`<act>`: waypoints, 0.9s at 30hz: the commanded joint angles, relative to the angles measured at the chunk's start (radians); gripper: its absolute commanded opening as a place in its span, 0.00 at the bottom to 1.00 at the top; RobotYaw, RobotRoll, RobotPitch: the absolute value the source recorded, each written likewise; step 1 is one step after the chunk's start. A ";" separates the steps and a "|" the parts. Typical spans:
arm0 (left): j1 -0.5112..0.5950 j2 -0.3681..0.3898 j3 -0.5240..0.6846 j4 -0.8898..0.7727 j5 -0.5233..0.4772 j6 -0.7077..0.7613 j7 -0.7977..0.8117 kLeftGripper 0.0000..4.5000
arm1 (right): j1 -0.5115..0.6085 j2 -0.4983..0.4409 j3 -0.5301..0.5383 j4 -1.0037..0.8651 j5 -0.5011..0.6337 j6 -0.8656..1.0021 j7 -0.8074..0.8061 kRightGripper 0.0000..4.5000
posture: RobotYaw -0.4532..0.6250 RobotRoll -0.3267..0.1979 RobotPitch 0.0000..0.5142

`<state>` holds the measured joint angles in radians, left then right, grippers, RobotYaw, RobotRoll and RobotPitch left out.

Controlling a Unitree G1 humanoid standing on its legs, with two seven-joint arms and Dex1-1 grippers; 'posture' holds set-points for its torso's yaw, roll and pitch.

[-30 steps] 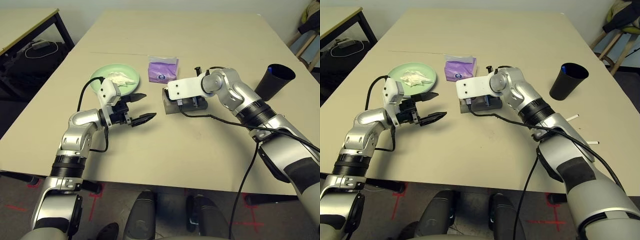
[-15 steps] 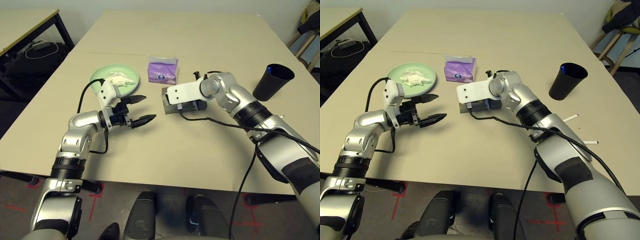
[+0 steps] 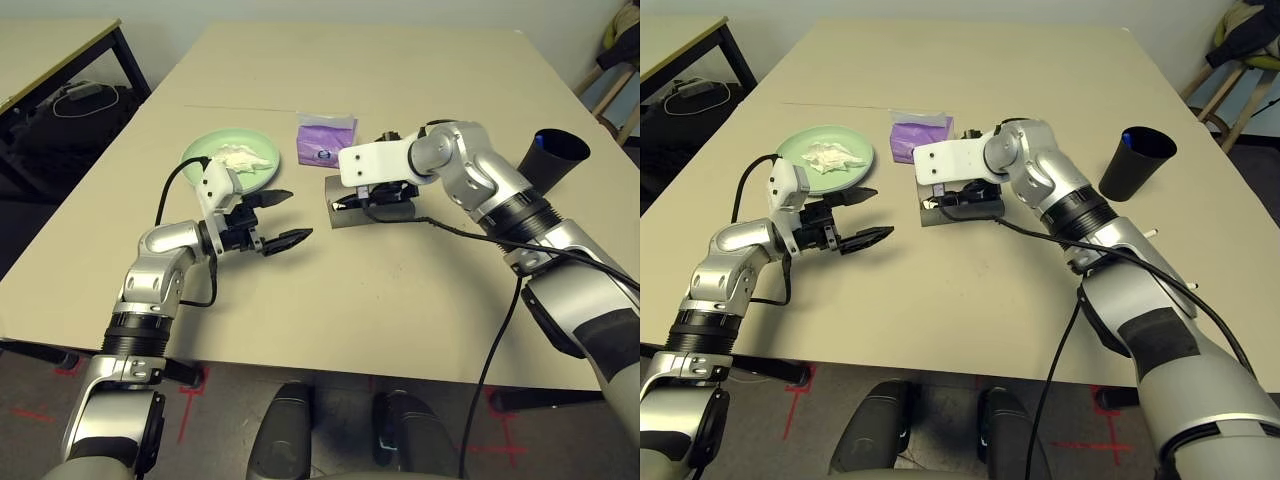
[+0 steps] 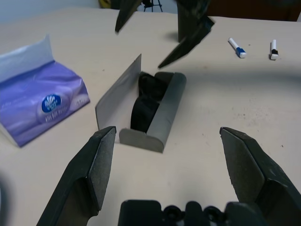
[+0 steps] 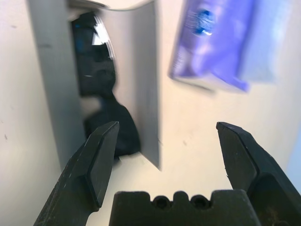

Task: Organize and tidy the items on the table.

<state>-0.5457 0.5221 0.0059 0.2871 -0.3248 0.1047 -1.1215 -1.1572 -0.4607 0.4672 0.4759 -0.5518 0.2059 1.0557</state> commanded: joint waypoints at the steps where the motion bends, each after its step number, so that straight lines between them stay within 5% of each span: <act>1: -0.016 -0.009 -0.020 0.038 0.016 -0.021 -0.012 1.00 | 0.033 -0.028 -0.060 -0.060 0.060 0.084 0.041 0.99 | 0.58 0.62 0.13; 9: -0.047 -0.019 -0.024 0.116 0.047 -0.074 0.006 1.00 | 0.258 -0.045 -0.294 -0.179 0.347 0.159 0.033 0.99 | 0.53 0.62 0.11; 20: -0.097 -0.096 -0.021 0.154 0.071 -0.129 0.081 1.00 | 0.497 0.048 -0.574 -0.273 0.662 0.326 -0.172 0.99 | 0.53 0.62 0.12; 27: -0.085 -0.103 -0.020 0.206 0.057 -0.168 0.041 1.00 | 0.640 0.054 -0.619 -0.251 0.708 0.035 -0.237 0.99 | 0.55 0.62 0.13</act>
<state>-0.6474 0.4264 -0.0073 0.4735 -0.2732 -0.0378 -1.0622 -0.5358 -0.4065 -0.1360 0.2157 0.1441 0.3190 0.8237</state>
